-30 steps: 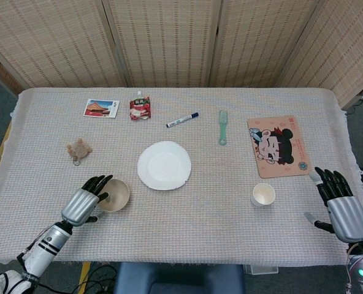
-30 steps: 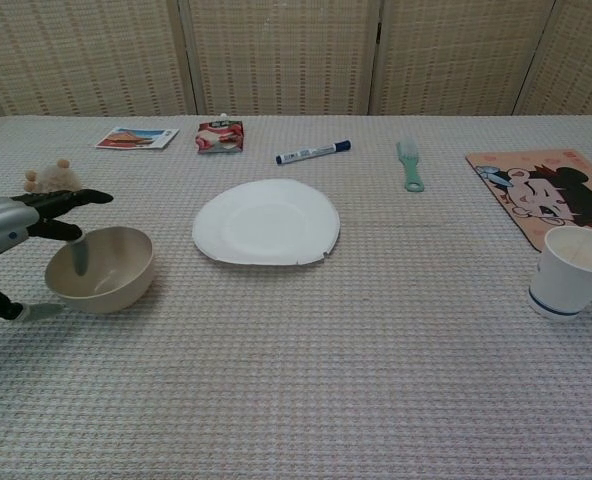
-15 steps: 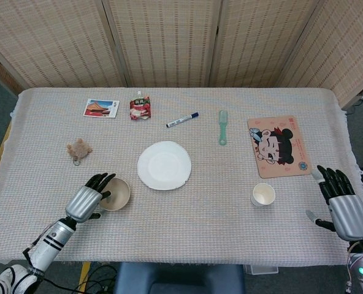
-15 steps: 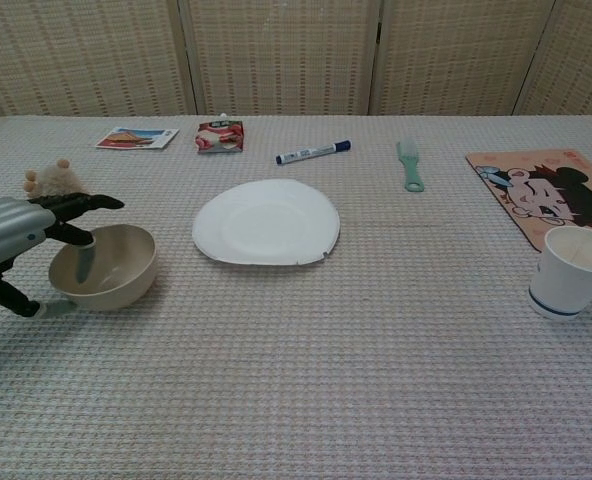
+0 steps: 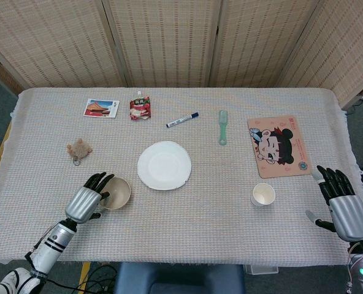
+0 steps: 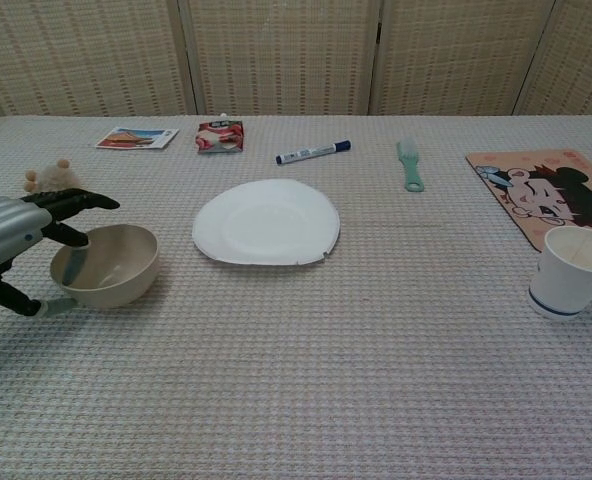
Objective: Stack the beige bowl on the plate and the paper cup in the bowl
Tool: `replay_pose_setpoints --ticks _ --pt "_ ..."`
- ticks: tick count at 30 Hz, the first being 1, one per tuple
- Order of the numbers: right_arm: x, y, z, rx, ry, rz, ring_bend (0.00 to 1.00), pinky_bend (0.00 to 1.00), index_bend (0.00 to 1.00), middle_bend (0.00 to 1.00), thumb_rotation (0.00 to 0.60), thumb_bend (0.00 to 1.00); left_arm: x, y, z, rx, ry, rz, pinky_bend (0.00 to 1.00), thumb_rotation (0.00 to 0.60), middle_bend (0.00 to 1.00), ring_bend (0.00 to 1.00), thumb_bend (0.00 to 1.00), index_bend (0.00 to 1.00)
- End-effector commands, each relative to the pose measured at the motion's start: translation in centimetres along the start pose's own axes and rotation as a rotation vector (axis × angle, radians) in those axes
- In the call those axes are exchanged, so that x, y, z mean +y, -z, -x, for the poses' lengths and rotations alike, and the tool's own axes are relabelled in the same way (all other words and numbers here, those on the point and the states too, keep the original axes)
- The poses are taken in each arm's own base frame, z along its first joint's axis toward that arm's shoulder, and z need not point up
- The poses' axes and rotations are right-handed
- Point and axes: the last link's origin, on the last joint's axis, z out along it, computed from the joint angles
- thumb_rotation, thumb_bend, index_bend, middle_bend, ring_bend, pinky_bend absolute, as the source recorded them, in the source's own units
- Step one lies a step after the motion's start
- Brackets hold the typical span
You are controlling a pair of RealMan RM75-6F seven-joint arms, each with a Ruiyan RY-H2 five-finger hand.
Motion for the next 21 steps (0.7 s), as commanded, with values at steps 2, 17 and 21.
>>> replay_pose_setpoints --ticks 2,17,21 --pt "0.0 0.0 0.0 0.0 -0.001 0.001 0.0 0.0 0.0 0.0 0.6 0.2 0.0 0.3 0.5 -0.001 0.006 -0.002 0.14 0.6 0.12 0.0 0.29 0.66" --pt "-0.2 0.0 0.1 -0.004 -0.004 -0.007 0.0 0.0 0.0 0.0 0.6 0.2 -0.6 2.1 0.0 0.137 0.012 -0.052 0.14 0.6 0.16 0.0 0.29 0.69" --pt "-0.2 0.0 0.0 0.002 -0.006 -0.007 0.0 0.0 0.0 0.0 0.6 0.2 -0.4 1.9 -0.8 0.149 -0.005 -0.04 0.14 0.6 0.16 0.0 0.29 0.69"
